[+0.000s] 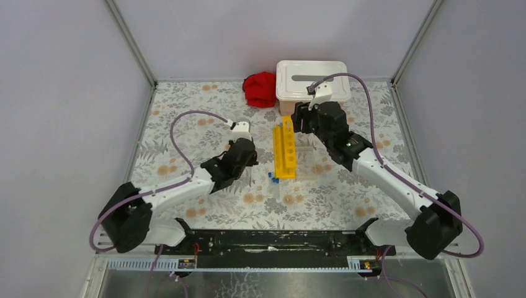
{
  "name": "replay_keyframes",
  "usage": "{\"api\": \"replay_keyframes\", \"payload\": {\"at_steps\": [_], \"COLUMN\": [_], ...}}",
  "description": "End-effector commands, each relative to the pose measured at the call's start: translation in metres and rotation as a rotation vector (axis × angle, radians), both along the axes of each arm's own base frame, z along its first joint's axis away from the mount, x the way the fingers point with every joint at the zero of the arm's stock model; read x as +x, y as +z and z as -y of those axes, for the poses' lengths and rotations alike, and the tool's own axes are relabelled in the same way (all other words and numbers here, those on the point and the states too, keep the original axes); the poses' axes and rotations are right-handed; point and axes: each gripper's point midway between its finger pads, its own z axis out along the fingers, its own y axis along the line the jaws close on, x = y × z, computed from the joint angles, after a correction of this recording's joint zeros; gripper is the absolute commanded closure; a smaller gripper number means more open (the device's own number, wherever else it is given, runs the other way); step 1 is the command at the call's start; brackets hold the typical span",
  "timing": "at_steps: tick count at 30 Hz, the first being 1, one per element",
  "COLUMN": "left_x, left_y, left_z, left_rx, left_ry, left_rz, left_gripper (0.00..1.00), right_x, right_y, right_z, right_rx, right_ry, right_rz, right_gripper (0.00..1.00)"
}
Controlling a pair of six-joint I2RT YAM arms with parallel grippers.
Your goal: Organize the chemistry lab equipment
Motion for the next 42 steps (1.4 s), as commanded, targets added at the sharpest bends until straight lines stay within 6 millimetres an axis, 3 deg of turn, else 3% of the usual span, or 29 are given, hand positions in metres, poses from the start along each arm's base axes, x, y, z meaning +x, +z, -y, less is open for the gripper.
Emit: {"api": "replay_keyframes", "payload": {"at_steps": [1, 4, 7, 17, 28, 36, 42], "left_x": [-0.001, -0.010, -0.019, -0.040, -0.046, -0.051, -0.052], "left_y": [0.055, 0.080, 0.092, 0.110, 0.121, 0.128, 0.130], "left_z": [0.017, 0.031, 0.042, 0.069, 0.090, 0.091, 0.090], "left_rx": [-0.100, -0.138, -0.136, -0.080, -0.044, -0.054, -0.056], "left_ry": [-0.128, -0.225, -0.293, -0.410, -0.477, -0.476, -0.471], "left_rz": [0.169, 0.239, 0.284, 0.371, 0.407, 0.431, 0.440], "left_gripper": [0.90, 0.90, 0.90, 0.90, 0.90, 0.90, 0.90], "right_x": [-0.031, -0.051, -0.067, -0.102, -0.109, -0.107, -0.108], "right_y": [0.029, 0.025, 0.022, 0.001, -0.005, -0.013, -0.015], "right_z": [-0.022, -0.033, -0.038, -0.049, -0.066, -0.070, -0.072], "right_rx": [0.134, 0.193, 0.251, 0.351, 0.392, 0.399, 0.410], "right_ry": [0.143, 0.226, 0.269, 0.338, 0.365, 0.356, 0.357], "right_rz": [-0.027, -0.080, -0.123, -0.235, -0.255, -0.269, -0.276], "right_gripper": [0.36, 0.36, 0.36, 0.35, 0.36, 0.38, 0.50]}}
